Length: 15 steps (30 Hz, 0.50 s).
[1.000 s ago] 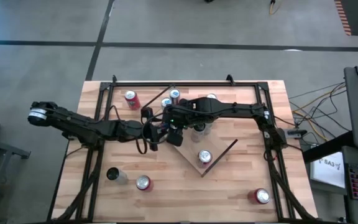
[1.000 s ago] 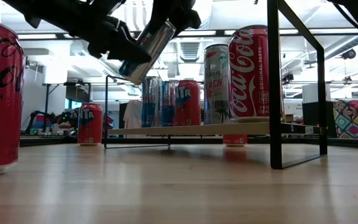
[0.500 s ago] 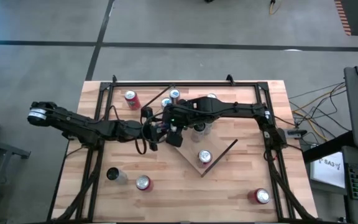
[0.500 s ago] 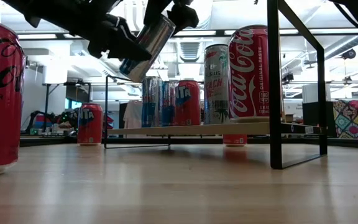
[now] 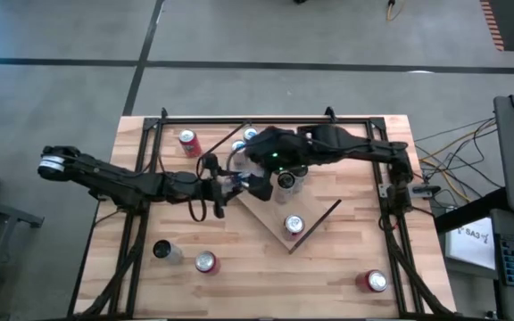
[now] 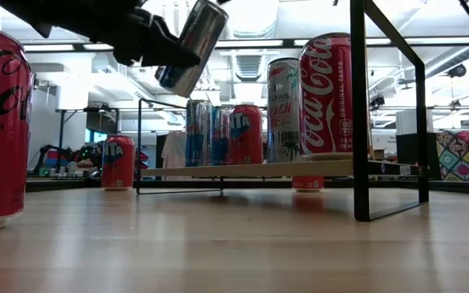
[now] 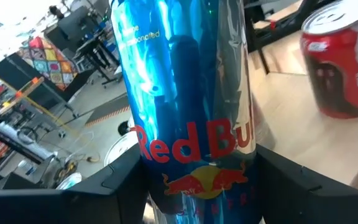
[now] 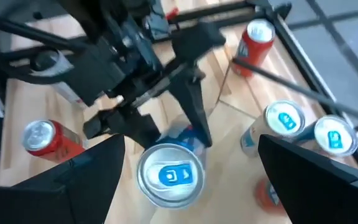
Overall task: Place canned beverage on shelf
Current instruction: Put the blue soda can on the shelf aligned with the blue can on the shelf
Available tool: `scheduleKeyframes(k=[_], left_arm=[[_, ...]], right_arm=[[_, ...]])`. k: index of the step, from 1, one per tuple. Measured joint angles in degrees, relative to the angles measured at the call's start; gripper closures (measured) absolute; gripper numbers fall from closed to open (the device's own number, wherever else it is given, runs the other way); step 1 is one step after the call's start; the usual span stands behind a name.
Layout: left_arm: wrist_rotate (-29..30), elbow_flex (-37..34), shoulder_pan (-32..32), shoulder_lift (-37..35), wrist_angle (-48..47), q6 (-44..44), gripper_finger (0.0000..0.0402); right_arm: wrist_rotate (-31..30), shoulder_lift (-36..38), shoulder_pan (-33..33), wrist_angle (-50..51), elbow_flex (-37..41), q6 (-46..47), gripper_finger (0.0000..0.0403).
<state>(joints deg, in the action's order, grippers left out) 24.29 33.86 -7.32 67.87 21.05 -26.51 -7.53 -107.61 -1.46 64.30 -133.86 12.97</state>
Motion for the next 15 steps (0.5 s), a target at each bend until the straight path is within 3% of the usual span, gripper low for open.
scheduleKeyframes(k=[4, 10, 15], left_arm=[[-2.1, -2.7, -0.1, -3.0, 3.9, -0.6, 0.0184], [-7.9, -8.1, -0.2, -10.2, 11.8, -1.3, 0.0184], [-12.2, -10.7, -0.6, -15.6, 14.3, -0.3, 0.0184]], right_arm=[[-0.4, 1.4, -1.5, -1.6, 0.0, -1.9, 0.0044], [-7.4, 2.1, -6.5, -9.1, 0.0, -9.3, 0.0044], [-7.9, 1.4, -9.9, -16.0, 0.5, -15.4, 0.0044]])
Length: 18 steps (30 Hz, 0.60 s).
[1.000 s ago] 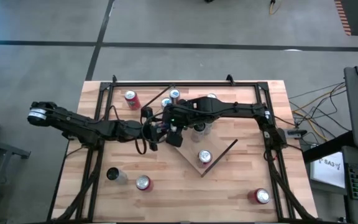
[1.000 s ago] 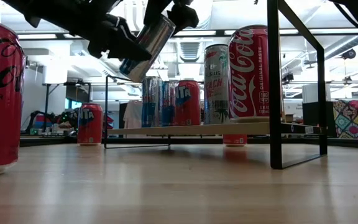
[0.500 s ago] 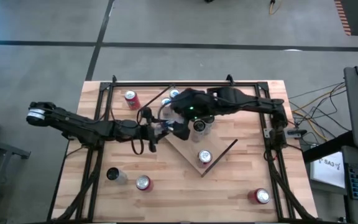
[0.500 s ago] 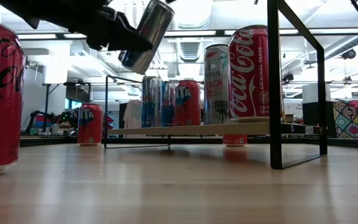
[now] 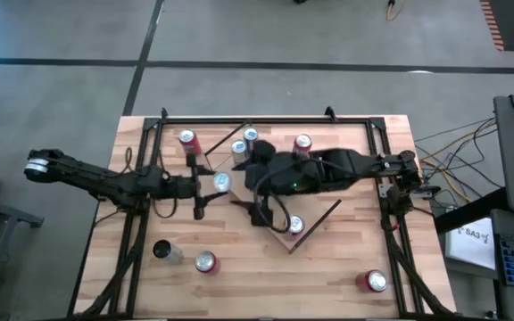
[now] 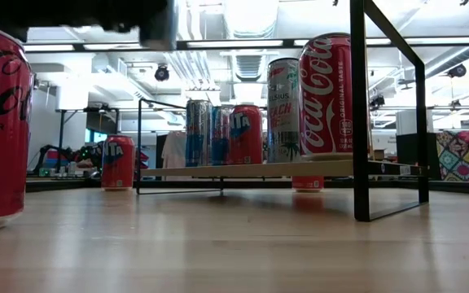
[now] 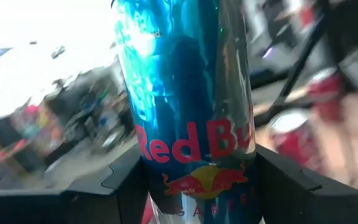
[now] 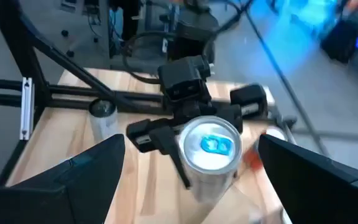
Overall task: Place canned beverage on shelf
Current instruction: Put the blue soda can on the shelf aligned with the blue can on the shelf
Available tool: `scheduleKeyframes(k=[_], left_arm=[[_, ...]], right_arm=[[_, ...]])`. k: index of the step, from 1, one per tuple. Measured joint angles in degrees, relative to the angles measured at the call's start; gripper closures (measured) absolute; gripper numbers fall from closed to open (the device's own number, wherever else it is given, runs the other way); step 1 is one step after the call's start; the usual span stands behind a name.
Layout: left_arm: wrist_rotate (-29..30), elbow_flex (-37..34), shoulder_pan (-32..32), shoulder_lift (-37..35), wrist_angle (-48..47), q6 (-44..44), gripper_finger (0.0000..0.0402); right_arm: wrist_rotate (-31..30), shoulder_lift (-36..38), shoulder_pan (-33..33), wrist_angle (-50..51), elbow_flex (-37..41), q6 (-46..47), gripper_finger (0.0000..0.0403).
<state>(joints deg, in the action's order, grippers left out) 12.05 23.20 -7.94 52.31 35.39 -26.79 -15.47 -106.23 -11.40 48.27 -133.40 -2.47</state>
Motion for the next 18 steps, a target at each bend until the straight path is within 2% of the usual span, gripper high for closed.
scheduleKeyframes(k=[3, 8, 18], left_arm=[[-4.0, -0.5, -0.5, -2.1, 1.9, 0.7, 0.0184], [-5.6, -0.5, -1.8, -3.9, 1.7, 1.3, 0.0184], [-5.1, -0.5, -2.0, -3.8, 2.4, 0.8, 0.0184]], right_arm=[[-1.2, -0.6, -0.9, -4.8, 2.1, -3.1, 0.0044], [-8.6, -0.7, -1.0, -10.3, 8.0, -3.6, 0.0044], [-6.6, -0.9, -0.5, -27.4, 17.1, -4.2, 0.0044]])
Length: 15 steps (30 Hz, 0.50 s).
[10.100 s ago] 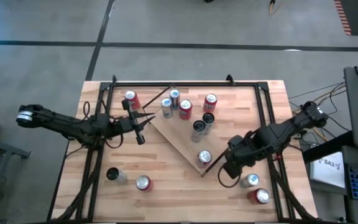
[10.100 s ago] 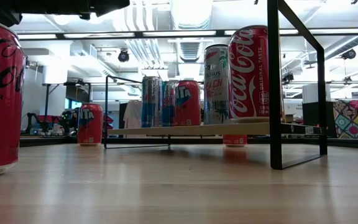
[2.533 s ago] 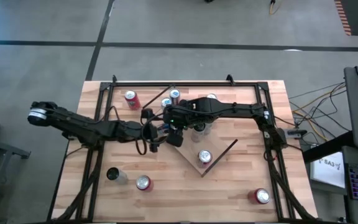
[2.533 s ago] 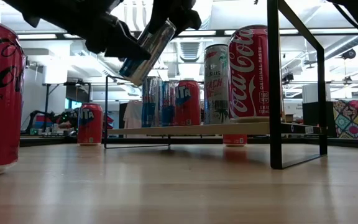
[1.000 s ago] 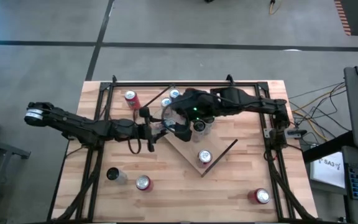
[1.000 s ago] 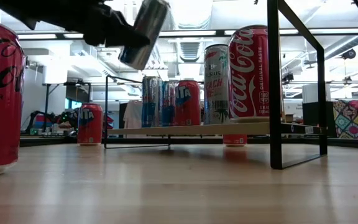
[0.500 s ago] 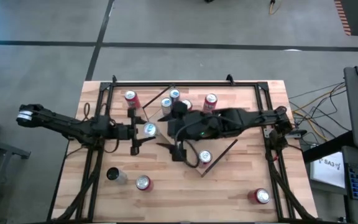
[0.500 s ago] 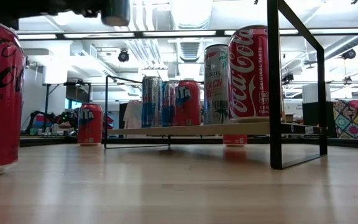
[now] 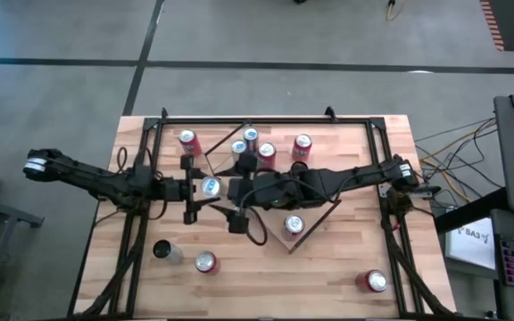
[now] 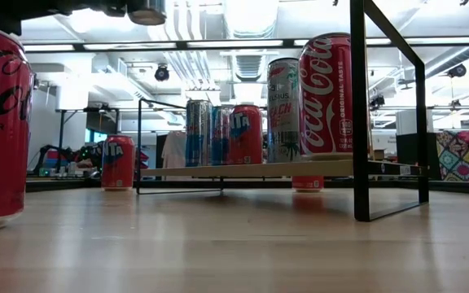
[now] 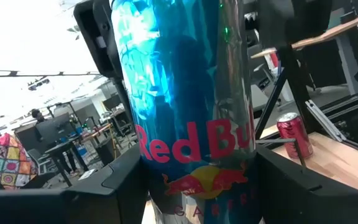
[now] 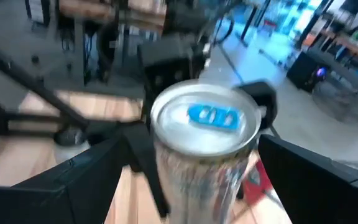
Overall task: Place canned beverage on shelf
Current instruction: Put the blue soda can on the shelf aligned with the blue can on the shelf
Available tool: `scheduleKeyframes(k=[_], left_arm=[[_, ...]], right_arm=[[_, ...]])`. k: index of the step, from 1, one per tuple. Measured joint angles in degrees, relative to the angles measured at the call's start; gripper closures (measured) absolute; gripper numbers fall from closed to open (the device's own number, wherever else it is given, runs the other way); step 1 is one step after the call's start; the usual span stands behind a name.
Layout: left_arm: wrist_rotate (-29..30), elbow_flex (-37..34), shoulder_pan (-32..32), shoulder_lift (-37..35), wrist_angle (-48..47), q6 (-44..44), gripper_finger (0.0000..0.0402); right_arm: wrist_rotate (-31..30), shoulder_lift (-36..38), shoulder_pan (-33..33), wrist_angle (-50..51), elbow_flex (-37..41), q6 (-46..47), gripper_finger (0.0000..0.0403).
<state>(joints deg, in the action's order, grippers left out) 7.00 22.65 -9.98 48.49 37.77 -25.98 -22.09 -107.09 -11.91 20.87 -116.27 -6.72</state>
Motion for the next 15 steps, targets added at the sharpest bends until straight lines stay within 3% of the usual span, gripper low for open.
scheduleKeyframes(k=[7, 15], left_arm=[[1.7, 0.0, 0.0, -0.1, 0.2, 0.0, 0.0184], [5.3, 0.0, 0.0, -0.1, 0.4, 0.1, 0.0184]], right_arm=[[-0.1, 0.1, 1.8, -7.6, 3.1, 0.7, 0.0047], [0.0, 0.1, 2.9, -13.2, 7.0, -0.3, 0.0087]])
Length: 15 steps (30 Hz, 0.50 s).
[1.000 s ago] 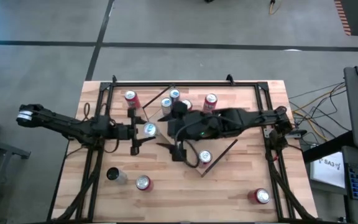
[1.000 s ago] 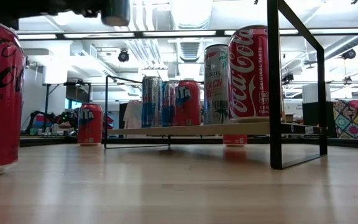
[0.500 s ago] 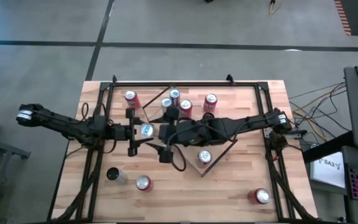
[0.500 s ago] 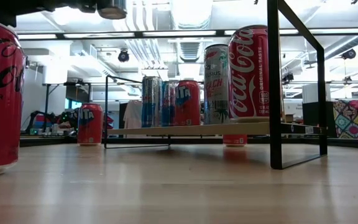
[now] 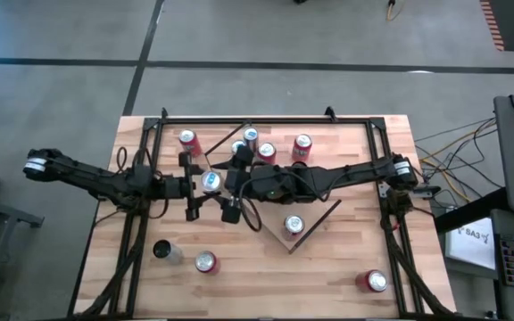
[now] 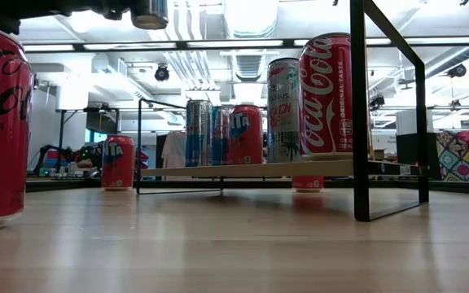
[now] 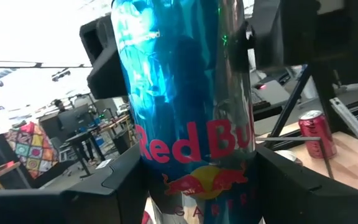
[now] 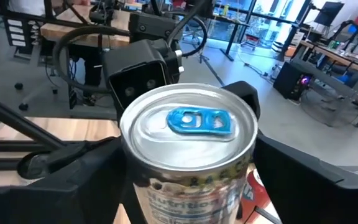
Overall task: Place canned beverage on shelf
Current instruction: Put the blue soda can on the shelf aligned with the blue can on the shelf
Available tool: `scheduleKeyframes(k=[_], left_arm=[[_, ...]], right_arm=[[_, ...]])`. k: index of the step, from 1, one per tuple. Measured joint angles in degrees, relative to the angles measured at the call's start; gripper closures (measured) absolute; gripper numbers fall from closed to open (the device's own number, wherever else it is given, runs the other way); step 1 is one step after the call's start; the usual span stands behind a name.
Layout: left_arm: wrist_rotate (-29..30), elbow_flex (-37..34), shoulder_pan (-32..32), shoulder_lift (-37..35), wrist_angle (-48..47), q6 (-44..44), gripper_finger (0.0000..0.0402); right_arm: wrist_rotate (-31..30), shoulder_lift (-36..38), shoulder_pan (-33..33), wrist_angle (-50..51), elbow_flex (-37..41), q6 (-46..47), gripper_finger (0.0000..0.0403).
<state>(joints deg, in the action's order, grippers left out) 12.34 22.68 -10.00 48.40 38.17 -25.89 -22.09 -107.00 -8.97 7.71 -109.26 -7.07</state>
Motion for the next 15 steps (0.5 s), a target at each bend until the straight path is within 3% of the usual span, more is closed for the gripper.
scheduleKeyframes(k=[3, 8, 15], left_arm=[[0.7, 0.0, 0.0, 0.0, 0.0, 0.6, 0.0178], [1.0, 0.0, 0.0, 0.1, 0.1, 0.9, 0.0129], [2.1, 0.1, 0.0, -0.3, -1.4, 1.6, 0.0114]], right_arm=[[0.0, 0.0, 0.4, -0.6, 0.5, 0.2, 0.0119], [0.2, 0.0, 0.7, -0.6, 0.4, 2.0, 0.0188], [-0.8, 0.0, 0.8, -0.4, 0.4, 4.2, 0.0195]])
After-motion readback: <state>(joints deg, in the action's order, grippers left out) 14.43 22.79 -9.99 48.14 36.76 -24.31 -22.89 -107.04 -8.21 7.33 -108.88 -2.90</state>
